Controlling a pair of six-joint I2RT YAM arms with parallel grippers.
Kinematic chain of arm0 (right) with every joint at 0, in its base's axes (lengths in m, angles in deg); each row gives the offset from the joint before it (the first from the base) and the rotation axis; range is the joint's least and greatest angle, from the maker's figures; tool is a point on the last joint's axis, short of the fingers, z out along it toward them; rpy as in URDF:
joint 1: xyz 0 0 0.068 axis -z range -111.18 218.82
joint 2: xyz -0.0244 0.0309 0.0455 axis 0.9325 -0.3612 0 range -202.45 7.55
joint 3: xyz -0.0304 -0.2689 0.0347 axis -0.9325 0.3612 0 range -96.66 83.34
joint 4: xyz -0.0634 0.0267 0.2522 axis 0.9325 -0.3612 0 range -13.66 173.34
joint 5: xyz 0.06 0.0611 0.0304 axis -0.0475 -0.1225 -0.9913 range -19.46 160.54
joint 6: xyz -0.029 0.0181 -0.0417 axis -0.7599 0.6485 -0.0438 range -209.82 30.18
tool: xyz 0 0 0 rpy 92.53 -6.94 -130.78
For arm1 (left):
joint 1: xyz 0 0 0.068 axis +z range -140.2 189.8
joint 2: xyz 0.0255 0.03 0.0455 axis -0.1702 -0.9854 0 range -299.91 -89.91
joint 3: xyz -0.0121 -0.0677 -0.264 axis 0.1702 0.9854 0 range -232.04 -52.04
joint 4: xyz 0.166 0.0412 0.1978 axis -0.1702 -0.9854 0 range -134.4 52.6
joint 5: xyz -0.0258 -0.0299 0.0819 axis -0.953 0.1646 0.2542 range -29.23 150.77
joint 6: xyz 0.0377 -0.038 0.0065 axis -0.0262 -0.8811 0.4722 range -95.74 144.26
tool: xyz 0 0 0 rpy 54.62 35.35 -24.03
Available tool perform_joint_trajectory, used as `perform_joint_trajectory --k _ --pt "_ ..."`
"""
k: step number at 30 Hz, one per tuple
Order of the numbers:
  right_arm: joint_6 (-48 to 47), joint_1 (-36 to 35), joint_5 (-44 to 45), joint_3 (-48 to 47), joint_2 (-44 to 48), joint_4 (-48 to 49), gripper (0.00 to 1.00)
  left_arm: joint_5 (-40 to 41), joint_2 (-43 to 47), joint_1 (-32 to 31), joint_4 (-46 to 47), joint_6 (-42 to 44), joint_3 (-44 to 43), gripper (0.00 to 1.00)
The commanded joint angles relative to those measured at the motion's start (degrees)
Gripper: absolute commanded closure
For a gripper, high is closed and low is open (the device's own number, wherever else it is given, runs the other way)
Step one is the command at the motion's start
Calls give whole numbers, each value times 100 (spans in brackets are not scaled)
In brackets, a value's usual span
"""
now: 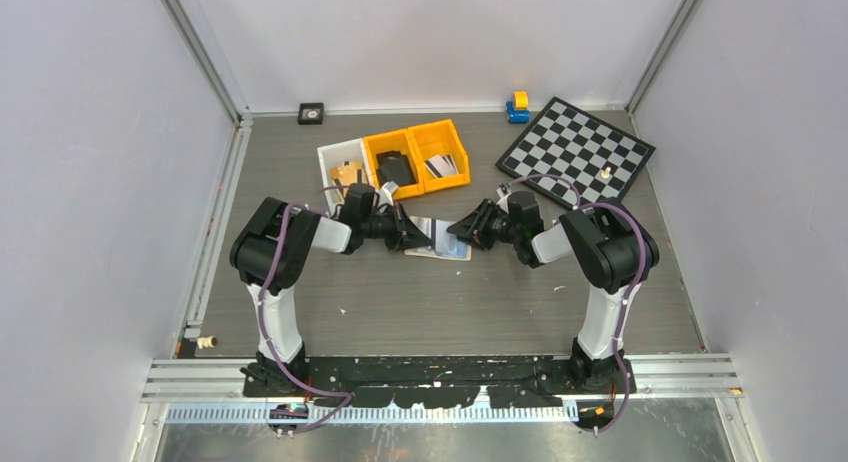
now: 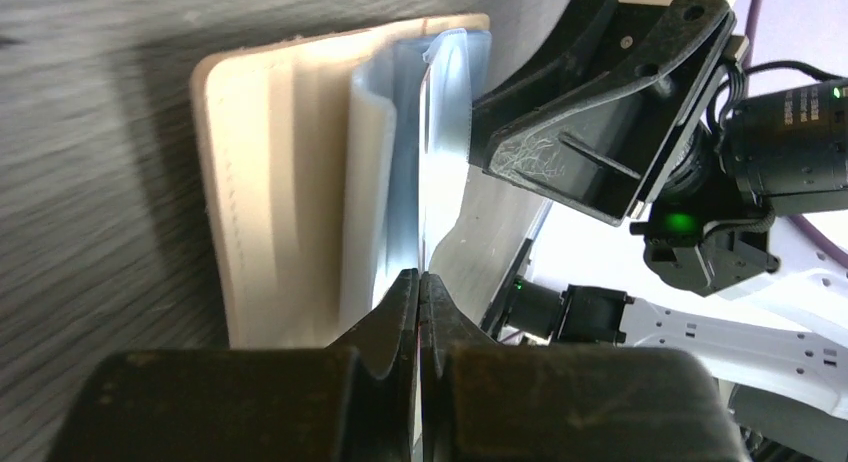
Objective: Take the credit cards out of the card holder
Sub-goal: Remove the credit card from the card holder.
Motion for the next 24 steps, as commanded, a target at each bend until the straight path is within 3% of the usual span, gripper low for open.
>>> perform_joint_trajectory --k 1,5,16,19,24 --pt "-277 -5 254 -126 201 -527 66 293 399 182 -237 333 59 100" --pt "-255 14 237 -153 186 -563 77 451 573 219 -424 463 106 100" --pt "-561 12 509 -326 353 -1371 95 1238 1723 240 -1064 984 378 100" --pt "-711 12 761 -302 564 -1614 94 1456 2080 212 -1162 1088 438 100" --pt "-946 13 1239 -89 1205 -1806 80 1848 2121 -5 -1410 1148 76 100"
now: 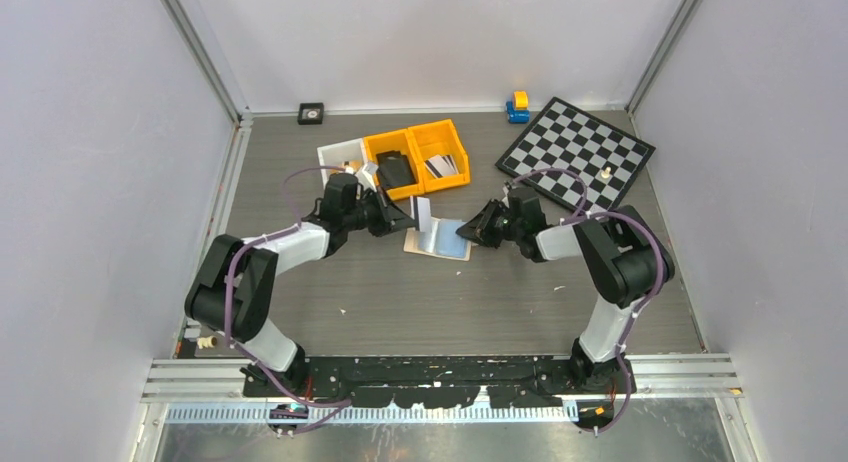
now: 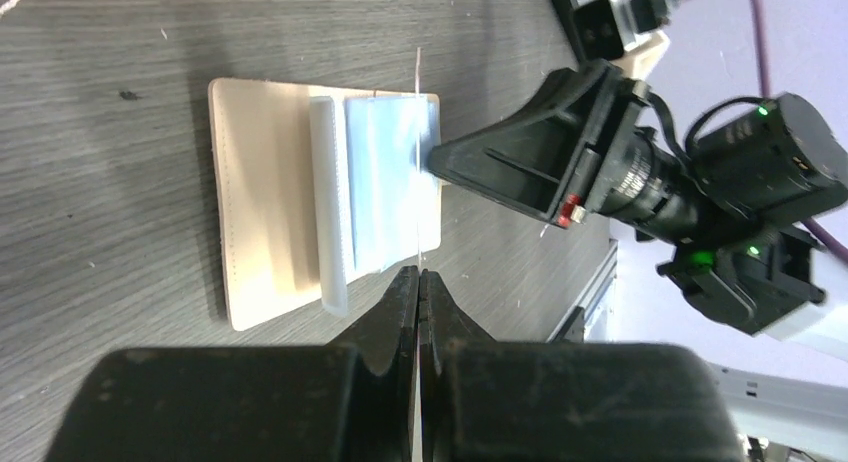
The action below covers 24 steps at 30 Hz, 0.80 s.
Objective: Take the credit cards out of the card holder
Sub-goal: Remove the credit card from the card holder, then place the credit card in the storage box.
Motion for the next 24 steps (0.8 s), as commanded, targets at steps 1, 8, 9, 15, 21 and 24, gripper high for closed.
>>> perform_joint_trajectory --k 1,8,9,15,21,24 --pt "-374 14 622 163 749 -301 78 416 14 -161 -301 197 -457 100" --pt "-544 13 945 334 1428 -585 60 890 -507 -272 -773 223 -1594 100" --pt "-562 11 987 360 1514 -605 59 918 -654 -274 -827 215 -1793 100" --pt "-638 10 1221 477 1997 -764 55 943 -1576 -291 -1280 205 -3075 100" --pt "-632 12 1265 527 2271 -781 55 960 -2776 -283 -1910 143 -4484 100" --pt "-632 15 1323 527 2346 -853 55 1038 -3203 -283 -2238 192 -5219 100"
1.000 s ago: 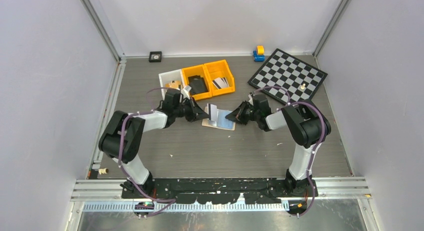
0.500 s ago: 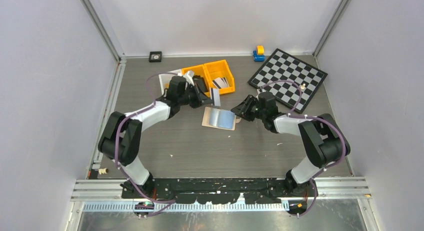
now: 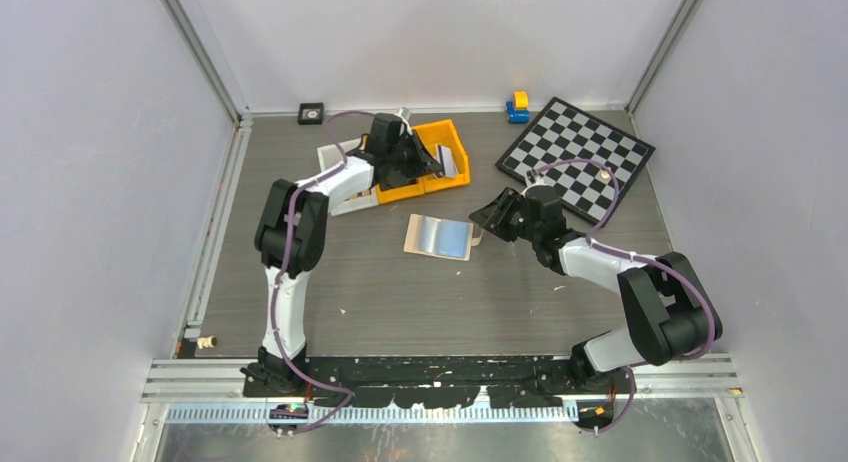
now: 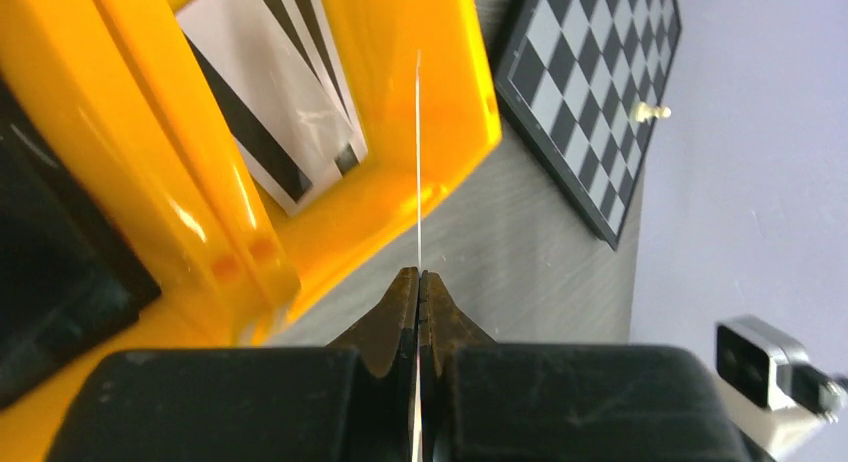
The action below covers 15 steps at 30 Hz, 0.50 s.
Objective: Take the credit cards out of the card holder
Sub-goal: Place the credit card in the storage box.
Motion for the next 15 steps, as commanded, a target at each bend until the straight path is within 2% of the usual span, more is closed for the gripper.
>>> perform_joint_trajectory --k 1,5,7,10,15 --pt "-97 17 251 -11 273 -47 53 153 -508 -10 -695 133 -1025 100" --pt "-169 -15 856 -124 493 -705 28 348 -778 -5 -982 325 -1537 97" --pt "-180 -54 1039 -134 583 -815 26 356 -992 38 -1312 426 -1899 91" --pt "-235 -94 1224 -163 649 -947 26 282 -1206 78 -1754 628 -2331 73" --pt "-348 -175 1279 -318 470 -1138 24 275 -872 69 -1992 924 -2388 61"
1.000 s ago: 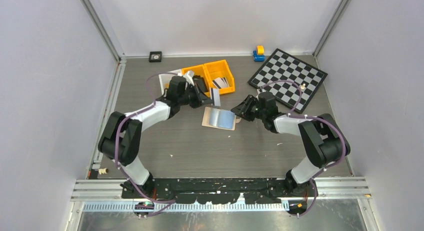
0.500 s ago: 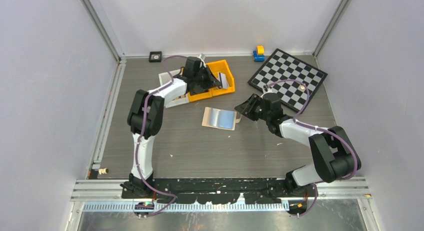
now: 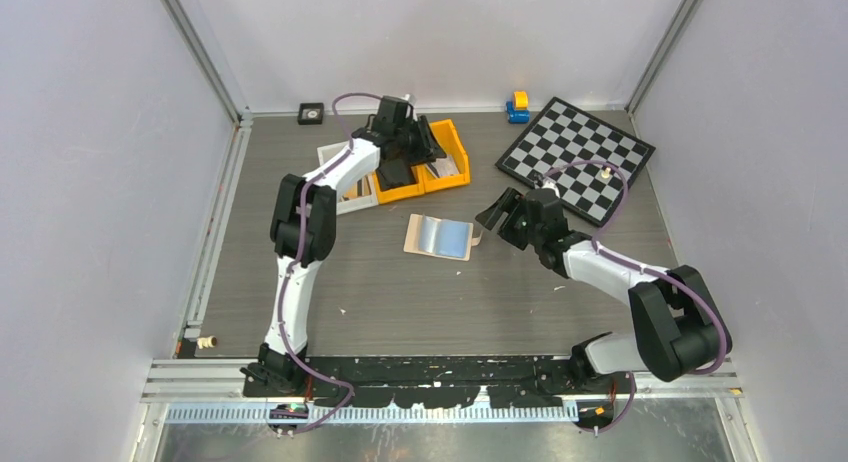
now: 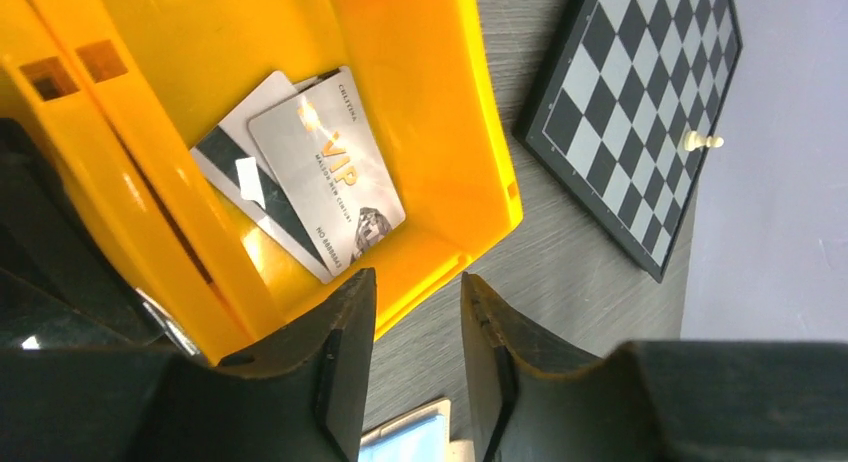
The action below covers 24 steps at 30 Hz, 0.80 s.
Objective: Take the credit cards out of the card holder
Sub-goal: Place the credit card in the storage box, then close the card holder at the center of the board.
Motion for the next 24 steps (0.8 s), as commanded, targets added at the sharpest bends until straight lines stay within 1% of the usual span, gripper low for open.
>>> perform_joint_trajectory --k 1,4,9,13,16,20,23,24 --pt "-217 -131 301 -367 -74 -224 24 -4 409 24 -559 434 -178 60" --pt "-326 -250 339 -513 -273 -345 26 -11 857 -14 -743 600 146 59" --pt "-582 -637 787 -877 -692 -737 33 18 1846 -88 -922 882 1184 57" --pt "-656 -670 1008 -902 -736 -829 40 232 2664 -174 -992 1097 2361 57" --pt "-741 -673 1206 -910 -727 -873 47 455 3328 -294 -597 1102 3422 54" --pt "-820 -672 1251 -916 -805 -872 68 481 3853 -345 -37 1097 4513 56" --pt "-851 -674 1138 -939 -872 -819 91 550 3994 -346 237 1164 5033 57" --pt "-856 -673 1098 -943 -888 -814 96 580 3995 -346 281 1203 5152 57"
